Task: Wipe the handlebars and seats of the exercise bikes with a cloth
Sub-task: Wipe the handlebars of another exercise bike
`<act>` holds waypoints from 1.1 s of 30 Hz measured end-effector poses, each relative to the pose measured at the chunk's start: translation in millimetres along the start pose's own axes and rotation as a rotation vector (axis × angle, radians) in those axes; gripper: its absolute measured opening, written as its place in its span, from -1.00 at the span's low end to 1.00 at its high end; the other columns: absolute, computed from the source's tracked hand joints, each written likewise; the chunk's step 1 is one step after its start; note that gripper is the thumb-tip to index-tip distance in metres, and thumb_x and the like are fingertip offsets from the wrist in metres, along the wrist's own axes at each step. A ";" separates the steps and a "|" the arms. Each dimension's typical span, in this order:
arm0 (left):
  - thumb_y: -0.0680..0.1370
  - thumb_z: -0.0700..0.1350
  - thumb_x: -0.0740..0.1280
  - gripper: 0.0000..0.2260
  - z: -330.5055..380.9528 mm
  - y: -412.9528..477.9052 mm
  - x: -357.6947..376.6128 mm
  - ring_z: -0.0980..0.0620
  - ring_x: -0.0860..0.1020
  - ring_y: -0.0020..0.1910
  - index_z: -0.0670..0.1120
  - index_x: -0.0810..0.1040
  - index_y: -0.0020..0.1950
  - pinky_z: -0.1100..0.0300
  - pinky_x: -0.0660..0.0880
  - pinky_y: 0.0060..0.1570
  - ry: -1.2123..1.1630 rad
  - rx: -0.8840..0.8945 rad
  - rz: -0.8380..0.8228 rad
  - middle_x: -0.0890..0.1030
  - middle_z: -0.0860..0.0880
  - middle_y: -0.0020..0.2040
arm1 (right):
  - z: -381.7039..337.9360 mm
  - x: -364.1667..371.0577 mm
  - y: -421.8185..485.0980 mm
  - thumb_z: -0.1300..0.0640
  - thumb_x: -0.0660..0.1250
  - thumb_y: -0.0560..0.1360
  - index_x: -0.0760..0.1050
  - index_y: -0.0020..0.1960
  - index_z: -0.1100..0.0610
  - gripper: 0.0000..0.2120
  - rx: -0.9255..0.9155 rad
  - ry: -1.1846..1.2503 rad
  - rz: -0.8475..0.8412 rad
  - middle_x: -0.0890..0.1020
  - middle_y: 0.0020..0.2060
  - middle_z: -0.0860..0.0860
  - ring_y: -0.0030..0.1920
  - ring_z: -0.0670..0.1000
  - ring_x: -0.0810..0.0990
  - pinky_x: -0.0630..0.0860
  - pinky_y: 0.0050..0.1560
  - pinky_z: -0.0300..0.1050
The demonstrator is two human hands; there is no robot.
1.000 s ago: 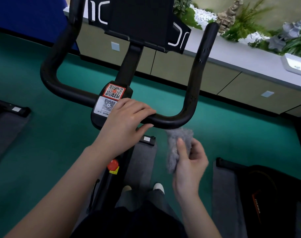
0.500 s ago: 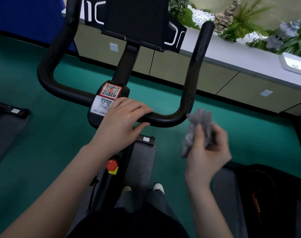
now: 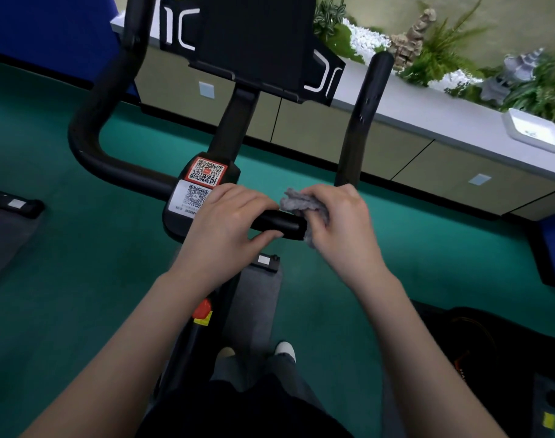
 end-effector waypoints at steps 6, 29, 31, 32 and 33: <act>0.41 -0.03 0.48 -0.74 -3.7 -0.5 0.0 -0.06 0.57 -0.06 -0.12 0.61 0.02 0.11 0.35 0.15 -0.020 0.000 0.013 0.64 0.01 -0.08 | -2.2 0.6 12.9 0.36 0.26 0.43 0.62 0.01 0.16 -0.75 -0.050 -0.065 -0.202 0.67 -0.13 0.08 -0.04 0.15 0.48 0.32 -0.05 -0.18; 0.43 -0.01 0.46 -0.77 -4.5 -0.6 1.3 -0.04 0.57 -0.05 -0.10 0.60 0.01 0.10 0.33 0.23 -0.028 -0.003 0.000 0.63 0.04 -0.08 | 16.1 -16.2 43.9 0.40 0.25 0.35 0.62 -0.03 0.24 -0.73 -0.074 -0.243 -0.120 0.68 -0.13 0.17 -0.07 0.24 0.54 0.37 -0.08 -0.11; 0.42 -0.02 0.47 -0.76 -4.0 -0.5 0.7 -0.04 0.57 -0.06 -0.11 0.61 0.00 0.10 0.34 0.22 -0.019 -0.007 0.001 0.63 0.04 -0.08 | 26.3 -30.5 37.2 0.45 0.24 0.33 0.62 -0.03 0.27 -0.71 -0.032 -0.167 0.095 0.67 -0.15 0.15 -0.10 0.22 0.53 0.30 -0.13 -0.21; 0.42 -0.03 0.48 -0.76 -3.5 -0.4 0.4 -0.04 0.58 -0.06 -0.11 0.61 0.00 0.09 0.34 0.21 -0.017 -0.009 0.002 0.63 0.03 -0.08 | 31.1 -34.5 28.6 0.47 0.24 0.33 0.61 -0.01 0.28 -0.69 -0.001 -0.112 0.209 0.66 -0.14 0.14 -0.09 0.20 0.53 0.27 -0.13 -0.28; 0.41 -0.04 0.49 -0.76 -3.0 -0.3 0.2 -0.04 0.58 -0.06 -0.11 0.61 0.00 0.09 0.34 0.22 -0.015 -0.009 0.003 0.64 0.03 -0.08 | 34.2 -35.0 17.0 0.50 0.26 0.33 0.61 0.00 0.29 -0.69 0.032 -0.051 0.313 0.66 -0.14 0.14 -0.09 0.16 0.53 0.27 -0.12 -0.34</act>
Point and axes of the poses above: each hand's wrist, its own y-axis towards the middle knuckle, its own x-axis out of the palm, z = x × y, the point moved 6 cm from there along y, towards the middle knuckle
